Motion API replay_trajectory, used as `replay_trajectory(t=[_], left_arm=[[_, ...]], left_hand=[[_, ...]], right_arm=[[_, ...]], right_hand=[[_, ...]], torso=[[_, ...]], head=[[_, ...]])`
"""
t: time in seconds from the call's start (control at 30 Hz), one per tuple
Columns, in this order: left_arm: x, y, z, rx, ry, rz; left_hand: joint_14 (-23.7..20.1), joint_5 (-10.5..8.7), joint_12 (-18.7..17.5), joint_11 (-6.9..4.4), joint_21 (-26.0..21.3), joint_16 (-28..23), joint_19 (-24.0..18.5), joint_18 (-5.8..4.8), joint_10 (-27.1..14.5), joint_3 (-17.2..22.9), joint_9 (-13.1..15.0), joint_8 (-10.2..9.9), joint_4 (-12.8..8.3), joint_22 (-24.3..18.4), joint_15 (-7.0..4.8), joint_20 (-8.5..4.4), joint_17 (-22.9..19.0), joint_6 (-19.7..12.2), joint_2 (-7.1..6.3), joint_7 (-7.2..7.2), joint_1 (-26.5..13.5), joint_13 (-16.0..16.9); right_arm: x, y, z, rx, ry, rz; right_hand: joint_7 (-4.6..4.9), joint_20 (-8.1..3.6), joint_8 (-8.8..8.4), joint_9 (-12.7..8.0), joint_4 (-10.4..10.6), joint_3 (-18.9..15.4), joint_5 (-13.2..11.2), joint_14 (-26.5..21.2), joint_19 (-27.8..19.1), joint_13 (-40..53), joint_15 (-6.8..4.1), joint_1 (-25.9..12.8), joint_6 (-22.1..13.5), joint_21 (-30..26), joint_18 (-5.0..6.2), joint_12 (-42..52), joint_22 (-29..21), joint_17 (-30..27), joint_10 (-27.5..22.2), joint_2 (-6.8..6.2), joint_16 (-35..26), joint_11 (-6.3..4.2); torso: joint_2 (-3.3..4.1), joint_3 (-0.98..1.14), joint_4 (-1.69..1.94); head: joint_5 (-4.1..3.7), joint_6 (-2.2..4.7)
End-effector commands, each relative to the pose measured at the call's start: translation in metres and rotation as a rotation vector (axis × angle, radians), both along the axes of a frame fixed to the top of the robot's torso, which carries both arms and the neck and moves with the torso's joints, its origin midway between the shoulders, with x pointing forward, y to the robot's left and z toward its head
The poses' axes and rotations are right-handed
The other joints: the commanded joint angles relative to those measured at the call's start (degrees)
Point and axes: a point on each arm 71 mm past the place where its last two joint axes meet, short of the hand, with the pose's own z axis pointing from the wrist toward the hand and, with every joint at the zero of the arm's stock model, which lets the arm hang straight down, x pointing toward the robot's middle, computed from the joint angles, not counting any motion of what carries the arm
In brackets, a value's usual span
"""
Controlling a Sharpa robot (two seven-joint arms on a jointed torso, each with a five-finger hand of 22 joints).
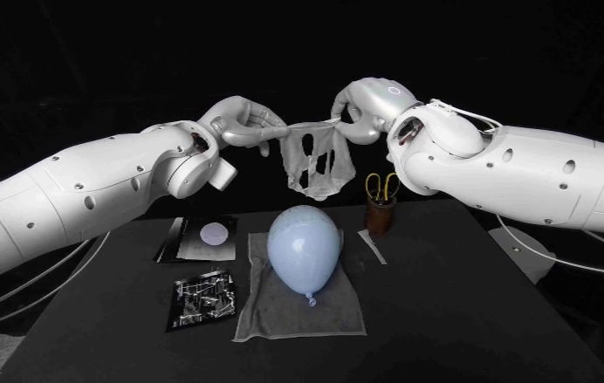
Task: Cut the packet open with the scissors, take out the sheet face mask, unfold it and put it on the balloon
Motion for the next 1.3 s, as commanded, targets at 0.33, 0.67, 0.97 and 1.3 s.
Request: replay_trajectory(t=[0.33, 0.67, 0.97, 1.3], left_arm=[[0.000, -0.002, 0.000, 0.022, 0.006, 0.004], [0.002, 0.002, 0.002, -0.003, -0.009, 0.021], [0.004, 0.008, 0.005, -0.012, -0.039, 0.017], [0.008, 0.010, 0.013, 0.032, -0.080, -0.031]], left_hand=[[0.8, 0.23, -0.3, 0.11, 0.5, 0.5, 0.4, 0.62, 0.4, 0.2, 4.3, 0.3, 0.3, 0.3, 0.03, -0.16, 0.6, -0.1, -0.44, -0.20, 0.2, 0.1], [0.9, 0.23, -0.3, 0.08, 0.6, 0.5, 0.5, 0.63, 0.4, 0.3, 4.3, 0.3, 0.3, 0.3, 0.00, -0.20, 0.6, -0.2, -0.46, -0.15, 0.3, 0.1], [0.9, 0.23, -0.3, 0.03, 0.8, 0.6, 0.5, 0.63, 0.4, 0.5, 4.4, 0.3, 0.2, 0.5, -0.06, -0.26, 0.4, -0.2, -0.52, -0.10, 0.5, 0.1], [0.7, 0.24, -0.3, 0.02, 0.9, 0.5, 0.6, 0.63, 0.4, 0.6, 4.4, 0.4, 0.1, 0.5, -0.08, -0.29, 0.1, -0.2, -0.61, -0.08, 0.6, 0.2]], right_arm=[[0.002, 0.002, 0.001, -0.040, 0.022, 0.012], [-0.002, 0.005, -0.001, -0.111, 0.045, 0.025], [-0.014, 0.008, -0.001, -0.120, 0.101, 0.041], [-0.023, 0.008, -0.005, 0.031, 0.317, 0.026]], right_hand=[[-0.12, -0.25, 0.41, 0.2, 0.3, 0.2, 0.3, 6.1, 3.0, 5.1, -0.35, 0.9, 0.2, 0.5, -0.56, 0.6, 11.8, 15.1, 2.5, 0.02, 0.3, -0.76], [-0.12, -0.25, 0.43, 0.3, 0.3, 0.2, 0.3, 6.1, 3.0, 5.1, -0.35, 1.0, 0.2, 0.5, -0.56, 0.6, 11.8, 15.1, 2.5, -0.07, 0.3, -0.76], [-0.11, -0.25, 0.45, 0.3, 0.3, 0.2, 0.3, 6.1, 3.0, 5.1, -0.34, 1.0, 0.2, 0.5, -0.56, 0.5, 11.8, 15.1, 2.5, -0.19, 0.3, -0.75], [-0.11, -0.25, 0.46, 0.3, 0.3, 0.2, 0.3, 6.1, 2.9, 4.8, -0.34, 1.0, 0.2, 0.3, -0.52, 0.2, 11.7, 15.1, 2.4, -0.26, 0.3, -0.75]], torso=[[0.00, 0.01, 0.04], [-0.03, -0.03, 0.03], [-0.10, -0.02, 0.02], [-0.33, -0.17, -0.03]], head=[[-0.30, 0.20], [-0.28, 0.10], [-0.18, 0.02], [0.40, 0.32]])
